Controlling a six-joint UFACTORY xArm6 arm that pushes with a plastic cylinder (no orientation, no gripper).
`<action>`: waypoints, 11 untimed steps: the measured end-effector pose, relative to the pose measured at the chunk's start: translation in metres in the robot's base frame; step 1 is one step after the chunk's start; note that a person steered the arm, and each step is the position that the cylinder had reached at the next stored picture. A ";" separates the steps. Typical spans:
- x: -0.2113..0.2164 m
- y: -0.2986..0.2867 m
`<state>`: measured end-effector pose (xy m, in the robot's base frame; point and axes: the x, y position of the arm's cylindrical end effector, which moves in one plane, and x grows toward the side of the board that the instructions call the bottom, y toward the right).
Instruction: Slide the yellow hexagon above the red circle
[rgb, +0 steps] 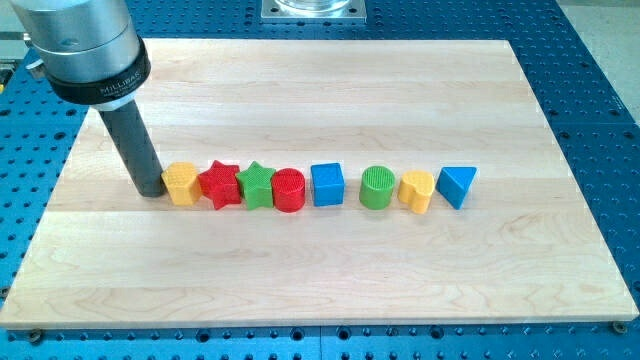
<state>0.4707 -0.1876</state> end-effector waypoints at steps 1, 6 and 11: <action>0.012 -0.007; -0.062 0.045; -0.059 0.122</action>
<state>0.4121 -0.0655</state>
